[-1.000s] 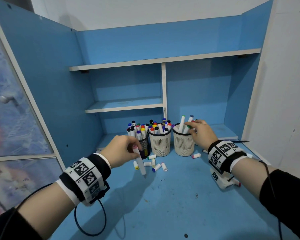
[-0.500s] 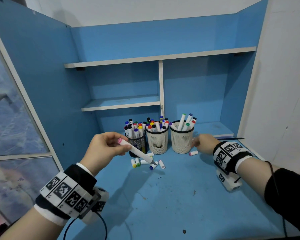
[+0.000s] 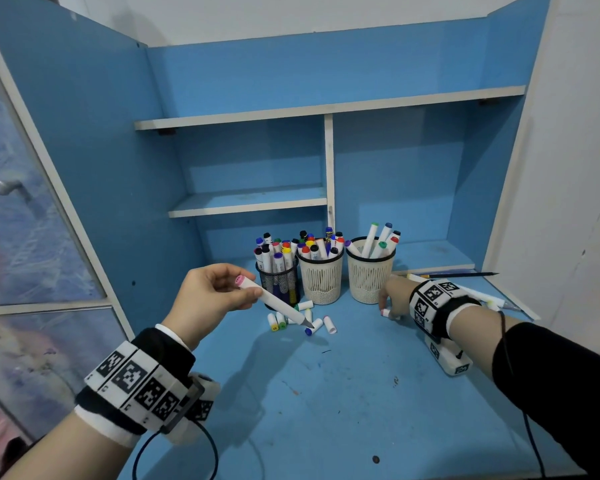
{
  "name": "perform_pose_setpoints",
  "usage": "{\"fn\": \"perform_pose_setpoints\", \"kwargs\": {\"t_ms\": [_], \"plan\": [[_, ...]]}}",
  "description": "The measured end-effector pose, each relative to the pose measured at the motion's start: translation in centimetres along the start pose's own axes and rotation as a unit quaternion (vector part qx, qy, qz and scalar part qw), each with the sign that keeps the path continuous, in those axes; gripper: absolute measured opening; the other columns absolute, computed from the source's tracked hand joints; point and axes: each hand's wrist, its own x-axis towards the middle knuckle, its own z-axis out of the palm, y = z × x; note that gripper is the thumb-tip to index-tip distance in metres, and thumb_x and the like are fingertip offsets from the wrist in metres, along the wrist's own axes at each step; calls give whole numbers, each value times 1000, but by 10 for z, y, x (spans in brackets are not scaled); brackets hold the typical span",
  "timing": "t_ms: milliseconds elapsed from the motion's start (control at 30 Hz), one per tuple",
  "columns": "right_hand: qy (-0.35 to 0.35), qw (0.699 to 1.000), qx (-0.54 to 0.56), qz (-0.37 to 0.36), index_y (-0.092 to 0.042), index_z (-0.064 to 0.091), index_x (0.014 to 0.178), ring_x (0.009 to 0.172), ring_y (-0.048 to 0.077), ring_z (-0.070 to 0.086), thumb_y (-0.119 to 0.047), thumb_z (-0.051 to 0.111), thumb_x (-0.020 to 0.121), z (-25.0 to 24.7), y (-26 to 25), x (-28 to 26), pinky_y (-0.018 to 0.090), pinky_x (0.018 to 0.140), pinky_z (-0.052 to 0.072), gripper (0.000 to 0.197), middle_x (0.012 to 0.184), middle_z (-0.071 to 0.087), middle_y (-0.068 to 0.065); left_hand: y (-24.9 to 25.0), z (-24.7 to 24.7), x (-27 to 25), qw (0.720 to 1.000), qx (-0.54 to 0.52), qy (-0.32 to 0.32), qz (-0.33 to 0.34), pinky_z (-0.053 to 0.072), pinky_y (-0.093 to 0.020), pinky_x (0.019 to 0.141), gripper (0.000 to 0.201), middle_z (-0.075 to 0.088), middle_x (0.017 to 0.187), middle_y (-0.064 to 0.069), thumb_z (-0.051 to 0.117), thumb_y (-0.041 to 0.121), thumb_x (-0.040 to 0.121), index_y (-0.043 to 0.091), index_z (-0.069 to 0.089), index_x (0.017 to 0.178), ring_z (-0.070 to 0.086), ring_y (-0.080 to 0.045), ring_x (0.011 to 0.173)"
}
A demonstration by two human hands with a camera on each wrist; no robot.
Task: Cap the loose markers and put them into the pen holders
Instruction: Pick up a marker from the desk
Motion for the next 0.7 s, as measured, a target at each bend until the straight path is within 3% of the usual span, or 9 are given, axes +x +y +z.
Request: {"fn": "perform_pose_setpoints", "kwargs": {"t_ms": [67,167,233,333,433,567,700], "plan": [[0,1000,0,-13,-16,70,105,88,15,55,-15,69,79,0,-7,0,21,72,40,26,82,59,-5,-1,0,-1,1000,-2,0,-4,57,-22,63,14,71,75,-13,74,-5,72,2,68,82,69,-18,66],[2,999,12,-38,-13,61,122,109,20,57,-18,66,84,0,-23,-1,22,82,41,39,118,62,5,-1,3,-2,1000,-8,-3,-5,56,-21,62,14,72,71,-9,74,-6,72,2,68,82,69,-17,65],[18,998,38,-51,-14,56,128,115,22,54,-23,64,87,-2,-38,-3,25,89,40,42,126,59,6,-1,5,-3,1000,-14,-3,-3,56,-21,61,14,72,70,-8,73,-7,73,1,67,83,69,-16,64],[23,994,81,-73,-17,55,127,116,22,52,-28,62,89,0,-59,-1,29,93,40,40,128,56,6,2,8,-5,1000,-20,-4,0,56,-19,60,15,71,70,-7,72,-8,73,0,67,84,68,-14,62],[28,992,85,-88,-19,59,121,111,21,54,-33,62,87,2,-78,3,30,89,42,37,125,58,4,3,9,-7,1000,-21,-6,1,56,-18,60,15,71,69,-6,71,-8,73,1,67,84,68,-13,60],[17,995,59,-81,-6,66,112,106,26,59,-26,64,86,1,-97,6,29,79,46,34,114,64,10,4,5,-10,1000,-18,-3,5,57,-20,62,15,71,72,-10,72,-7,73,1,67,85,68,-15,62],[31,996,41,-69,-2,69,105,100,28,61,-23,63,86,-1,-98,7,33,82,51,29,109,67,14,5,0,-11,1000,-16,4,6,57,-21,62,14,70,75,-14,72,-7,73,1,68,83,68,-18,64]]}}
